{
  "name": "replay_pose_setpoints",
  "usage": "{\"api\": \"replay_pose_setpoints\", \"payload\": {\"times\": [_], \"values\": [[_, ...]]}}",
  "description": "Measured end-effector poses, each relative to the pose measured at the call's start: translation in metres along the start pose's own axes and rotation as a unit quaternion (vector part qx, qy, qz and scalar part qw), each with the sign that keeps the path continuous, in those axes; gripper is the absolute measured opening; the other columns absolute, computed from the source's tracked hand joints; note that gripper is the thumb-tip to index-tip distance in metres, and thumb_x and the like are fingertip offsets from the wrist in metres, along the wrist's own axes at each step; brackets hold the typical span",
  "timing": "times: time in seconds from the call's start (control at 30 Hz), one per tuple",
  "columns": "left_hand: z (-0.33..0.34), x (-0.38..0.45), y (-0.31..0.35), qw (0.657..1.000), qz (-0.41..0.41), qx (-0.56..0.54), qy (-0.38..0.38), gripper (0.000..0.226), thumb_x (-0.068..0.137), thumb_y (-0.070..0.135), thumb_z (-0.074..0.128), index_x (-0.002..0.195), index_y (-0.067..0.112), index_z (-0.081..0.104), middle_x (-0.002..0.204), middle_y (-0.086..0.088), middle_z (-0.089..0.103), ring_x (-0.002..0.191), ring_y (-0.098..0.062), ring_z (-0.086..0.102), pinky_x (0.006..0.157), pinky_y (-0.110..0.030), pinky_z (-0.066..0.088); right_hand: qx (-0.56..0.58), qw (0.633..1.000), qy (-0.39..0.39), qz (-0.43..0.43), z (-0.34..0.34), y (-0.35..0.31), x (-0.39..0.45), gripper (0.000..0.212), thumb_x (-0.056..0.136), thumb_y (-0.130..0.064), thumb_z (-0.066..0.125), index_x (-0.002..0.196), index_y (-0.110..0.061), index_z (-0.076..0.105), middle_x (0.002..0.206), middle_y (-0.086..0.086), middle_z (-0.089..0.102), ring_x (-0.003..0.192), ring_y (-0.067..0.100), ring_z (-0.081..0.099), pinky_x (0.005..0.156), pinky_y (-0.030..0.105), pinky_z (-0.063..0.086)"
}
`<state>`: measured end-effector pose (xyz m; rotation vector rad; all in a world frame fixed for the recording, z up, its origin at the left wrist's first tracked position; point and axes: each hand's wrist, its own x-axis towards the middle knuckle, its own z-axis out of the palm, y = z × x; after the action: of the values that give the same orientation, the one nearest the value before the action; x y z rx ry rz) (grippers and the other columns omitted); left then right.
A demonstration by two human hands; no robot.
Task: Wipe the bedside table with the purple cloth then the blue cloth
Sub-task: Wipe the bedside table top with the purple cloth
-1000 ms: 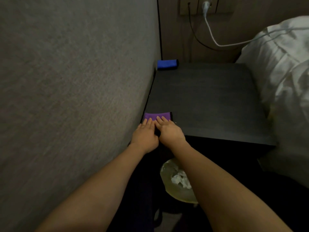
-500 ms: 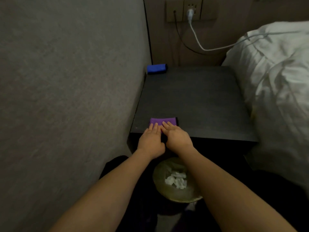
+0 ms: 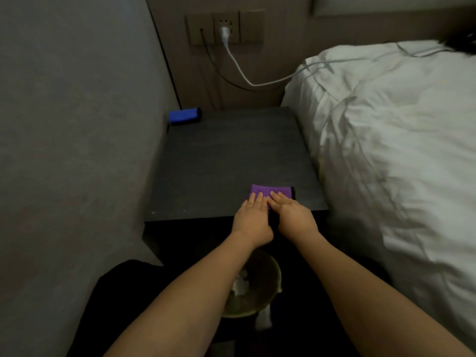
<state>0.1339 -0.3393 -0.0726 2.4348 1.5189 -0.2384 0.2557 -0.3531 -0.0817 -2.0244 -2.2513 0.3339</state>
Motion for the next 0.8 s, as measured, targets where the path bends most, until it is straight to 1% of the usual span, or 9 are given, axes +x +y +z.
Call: {"api": "replay_pose_setpoints", "payload": {"times": [0.2,0.33,0.57,0.7,0.8], "values": [[-0.002,0.026,0.044,0.999,0.047,0.008,0.004,0.082,0.087,0.027,0.05,0.151,0.004,0.006,0.161,-0.012,0.004,0.149,-0.024,0.003,0.12,-0.034,0.005,-0.007,0.999,0.017,0.041,-0.008,0.049,-0.011,0.061,0.09,-0.011,0.047,0.146,-0.022,0.028,0.156,-0.003,0.023,0.143,0.009,0.023,0.113,0.023,0.023],[0.001,0.03,0.056,0.998,0.064,0.014,0.007,0.083,0.086,0.026,0.052,0.151,0.003,0.007,0.161,-0.012,0.005,0.149,-0.024,0.003,0.12,-0.035,0.006,-0.008,0.997,0.023,0.067,-0.006,0.059,-0.017,0.063,0.086,-0.009,0.049,0.146,-0.021,0.031,0.156,-0.003,0.026,0.143,0.01,0.024,0.113,0.023,0.024],[0.01,0.018,0.049,0.998,0.062,0.018,0.01,0.083,0.086,0.027,0.051,0.151,0.003,0.006,0.162,-0.012,0.004,0.149,-0.024,0.002,0.12,-0.036,0.004,-0.042,0.993,0.047,0.096,0.006,0.038,-0.022,0.054,0.089,-0.015,0.044,0.143,-0.02,0.036,0.153,0.0,0.034,0.141,0.014,0.031,0.112,0.027,0.028],[0.016,0.005,0.035,0.999,0.032,0.012,0.013,0.084,0.086,0.029,0.051,0.151,0.002,0.004,0.161,-0.013,0.002,0.149,-0.025,-0.001,0.12,-0.037,0.003,-0.046,0.995,0.023,0.083,0.009,0.015,-0.019,0.052,0.092,-0.014,0.039,0.144,-0.019,0.034,0.154,0.0,0.031,0.142,0.014,0.027,0.114,0.028,0.025],[0.018,-0.006,0.01,1.0,0.009,0.017,0.014,0.086,0.086,0.031,0.052,0.151,0.003,0.003,0.161,-0.013,0.002,0.149,-0.026,-0.001,0.12,-0.037,0.004,-0.05,0.997,0.024,0.062,0.012,-0.016,-0.013,0.05,0.093,-0.016,0.037,0.143,-0.019,0.036,0.153,0.001,0.032,0.141,0.014,0.029,0.113,0.028,0.027]]}}
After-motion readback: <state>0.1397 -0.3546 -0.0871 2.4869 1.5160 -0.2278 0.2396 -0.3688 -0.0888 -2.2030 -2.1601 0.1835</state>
